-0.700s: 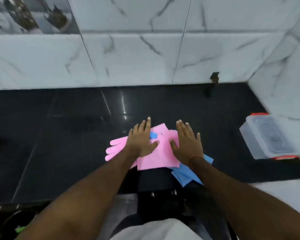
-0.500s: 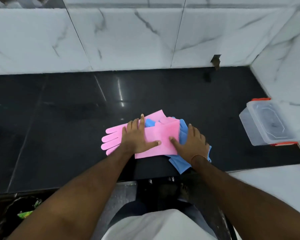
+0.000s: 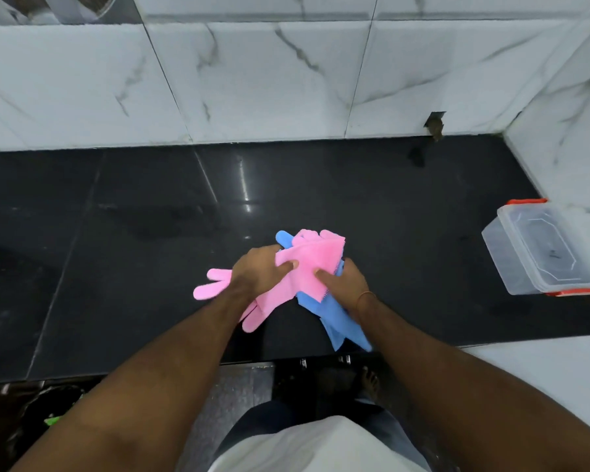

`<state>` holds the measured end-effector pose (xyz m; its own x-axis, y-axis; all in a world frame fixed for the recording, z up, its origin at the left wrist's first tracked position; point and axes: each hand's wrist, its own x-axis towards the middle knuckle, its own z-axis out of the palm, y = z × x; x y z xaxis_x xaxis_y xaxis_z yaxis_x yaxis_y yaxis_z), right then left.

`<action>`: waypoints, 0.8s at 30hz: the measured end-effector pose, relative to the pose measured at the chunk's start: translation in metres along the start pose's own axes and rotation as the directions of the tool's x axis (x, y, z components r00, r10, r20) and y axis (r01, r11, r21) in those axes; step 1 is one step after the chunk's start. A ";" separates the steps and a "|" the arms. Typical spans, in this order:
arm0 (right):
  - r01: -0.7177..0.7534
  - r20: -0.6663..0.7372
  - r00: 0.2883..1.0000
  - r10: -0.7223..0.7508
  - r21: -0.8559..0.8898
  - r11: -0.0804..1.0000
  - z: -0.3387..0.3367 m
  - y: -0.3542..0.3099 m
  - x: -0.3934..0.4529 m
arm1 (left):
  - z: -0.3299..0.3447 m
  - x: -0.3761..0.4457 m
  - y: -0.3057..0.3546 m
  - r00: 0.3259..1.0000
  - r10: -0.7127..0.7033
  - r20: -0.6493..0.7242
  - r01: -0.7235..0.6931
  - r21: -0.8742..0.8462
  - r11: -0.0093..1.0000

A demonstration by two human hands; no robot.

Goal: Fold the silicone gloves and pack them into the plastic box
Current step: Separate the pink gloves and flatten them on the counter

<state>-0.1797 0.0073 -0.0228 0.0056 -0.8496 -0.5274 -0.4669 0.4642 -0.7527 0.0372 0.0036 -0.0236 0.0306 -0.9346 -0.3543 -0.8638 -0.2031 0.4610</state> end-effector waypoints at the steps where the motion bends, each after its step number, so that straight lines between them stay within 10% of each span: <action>1: -0.002 0.022 1.000 0.001 0.046 0.999 0.010 -0.007 0.000 | -0.007 -0.002 -0.009 1.000 -0.011 -0.011 0.011 0.022 1.000; 10: 0.027 0.234 0.969 -0.084 0.238 0.971 0.110 -0.076 -0.012 | -0.075 -0.026 -0.089 0.963 -0.202 -0.181 0.246 0.269 0.931; 17: 0.208 0.122 0.975 -0.188 -0.180 0.961 0.092 -0.090 -0.008 | -0.112 -0.053 -0.081 0.951 0.023 -0.309 0.131 0.467 0.874; 21: 0.302 0.024 0.952 -0.307 -0.265 0.916 0.059 -0.091 -0.021 | -0.112 -0.075 -0.040 0.908 0.051 -0.417 -0.002 0.118 0.993; 24: 0.125 0.184 0.978 -0.100 -0.131 0.983 0.029 -0.088 -0.037 | -0.097 -0.072 0.007 0.893 -0.122 -0.433 -0.089 -0.435 0.896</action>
<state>-0.1134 0.0053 0.0521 0.2146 -0.8313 -0.5127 -0.5740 0.3174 -0.7548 0.0775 0.0413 0.0841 0.3505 -0.9363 -0.0200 -0.5584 -0.2261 0.7982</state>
